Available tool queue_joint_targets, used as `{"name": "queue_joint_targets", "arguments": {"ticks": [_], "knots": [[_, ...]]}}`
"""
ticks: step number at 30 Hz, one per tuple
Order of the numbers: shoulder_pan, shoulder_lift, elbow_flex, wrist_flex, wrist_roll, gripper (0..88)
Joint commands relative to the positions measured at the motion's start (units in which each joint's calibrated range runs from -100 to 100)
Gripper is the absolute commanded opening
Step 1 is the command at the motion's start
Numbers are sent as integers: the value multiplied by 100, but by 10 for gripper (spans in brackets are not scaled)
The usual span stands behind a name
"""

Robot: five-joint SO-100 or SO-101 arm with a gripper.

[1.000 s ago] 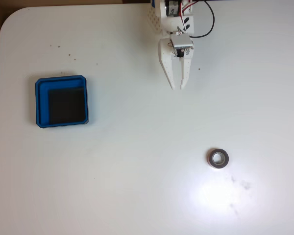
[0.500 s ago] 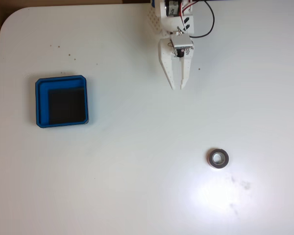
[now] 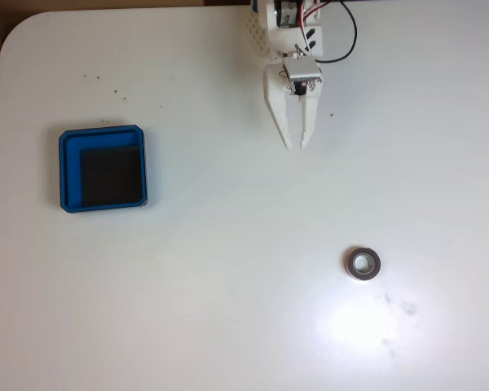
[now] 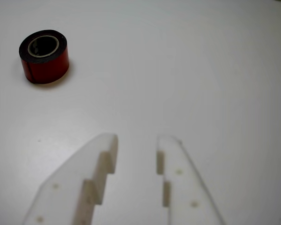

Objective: Pick the red roll and drop it in the blue box

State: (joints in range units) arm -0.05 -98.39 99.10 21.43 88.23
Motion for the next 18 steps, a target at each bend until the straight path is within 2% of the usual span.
{"name": "queue_joint_targets", "arguments": {"ticks": [1,13,18], "knots": [[68,-35,81,-47,-14,18],[39,-35,81,-47,21,18],[-401,-35,90,-47,-14,18]]}}
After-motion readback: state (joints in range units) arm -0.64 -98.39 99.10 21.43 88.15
